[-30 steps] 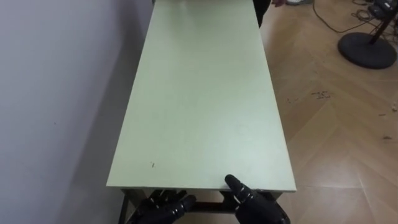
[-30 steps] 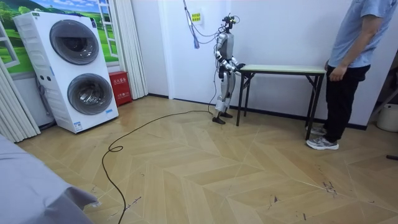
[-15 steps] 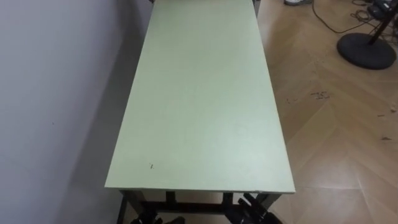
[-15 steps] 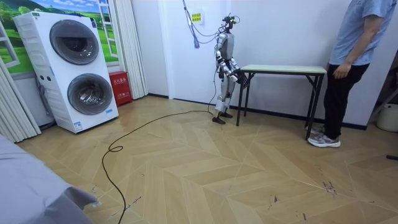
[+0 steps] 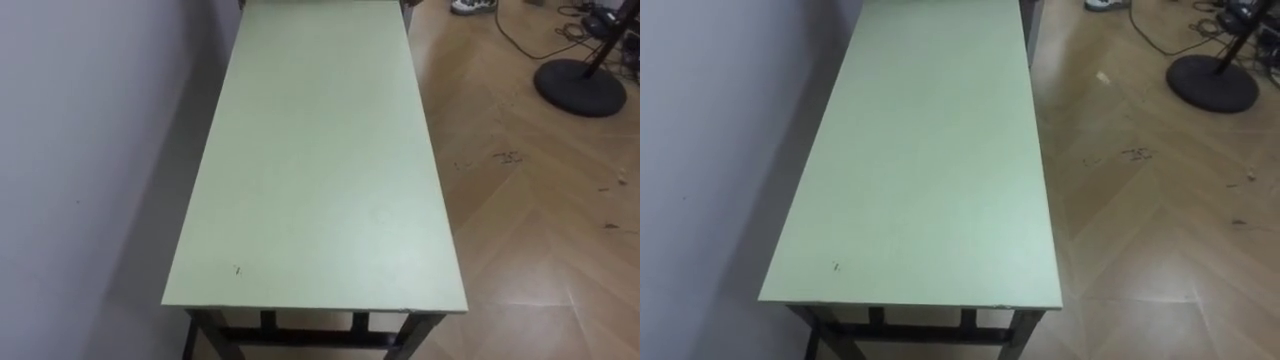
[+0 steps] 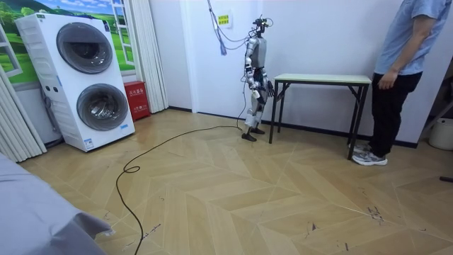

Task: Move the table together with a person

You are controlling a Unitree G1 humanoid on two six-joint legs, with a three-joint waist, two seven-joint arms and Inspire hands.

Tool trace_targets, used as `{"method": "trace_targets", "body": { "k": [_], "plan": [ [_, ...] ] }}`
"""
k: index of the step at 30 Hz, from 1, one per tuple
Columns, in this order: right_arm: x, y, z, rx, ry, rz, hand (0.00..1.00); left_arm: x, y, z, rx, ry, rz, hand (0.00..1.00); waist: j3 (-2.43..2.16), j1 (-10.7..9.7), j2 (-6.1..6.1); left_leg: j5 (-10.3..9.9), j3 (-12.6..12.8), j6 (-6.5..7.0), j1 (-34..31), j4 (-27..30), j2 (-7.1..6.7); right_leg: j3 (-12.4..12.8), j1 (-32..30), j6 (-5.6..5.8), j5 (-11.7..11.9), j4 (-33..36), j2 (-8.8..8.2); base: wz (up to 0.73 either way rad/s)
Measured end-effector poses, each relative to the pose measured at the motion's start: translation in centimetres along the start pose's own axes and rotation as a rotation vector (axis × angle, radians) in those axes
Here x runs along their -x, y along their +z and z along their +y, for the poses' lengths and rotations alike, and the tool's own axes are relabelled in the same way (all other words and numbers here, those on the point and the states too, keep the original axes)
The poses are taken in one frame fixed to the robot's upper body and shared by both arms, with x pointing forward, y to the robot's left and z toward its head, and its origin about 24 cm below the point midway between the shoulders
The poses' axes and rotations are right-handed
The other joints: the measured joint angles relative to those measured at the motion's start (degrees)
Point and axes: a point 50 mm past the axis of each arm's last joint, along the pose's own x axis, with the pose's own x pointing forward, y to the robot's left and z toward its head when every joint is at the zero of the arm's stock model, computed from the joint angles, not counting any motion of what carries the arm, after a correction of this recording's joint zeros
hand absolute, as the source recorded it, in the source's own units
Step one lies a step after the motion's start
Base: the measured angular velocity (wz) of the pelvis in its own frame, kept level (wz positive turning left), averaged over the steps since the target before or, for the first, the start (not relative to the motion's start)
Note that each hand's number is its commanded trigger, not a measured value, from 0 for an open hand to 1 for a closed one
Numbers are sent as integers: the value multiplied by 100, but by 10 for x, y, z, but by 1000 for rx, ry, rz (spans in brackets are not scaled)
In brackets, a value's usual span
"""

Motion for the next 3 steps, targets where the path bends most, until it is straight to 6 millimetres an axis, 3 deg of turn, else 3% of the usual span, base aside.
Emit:
{"method": "trace_targets", "body": {
  "k": [3],
  "plan": [
    [5,-17,-9,-76,-88,31,0,4,-10,8,16,65,18,0,17,12,-39,-10,17,-22,17,-14,-1,7,-1,0,0,-7,31,-3]
  ]
}}
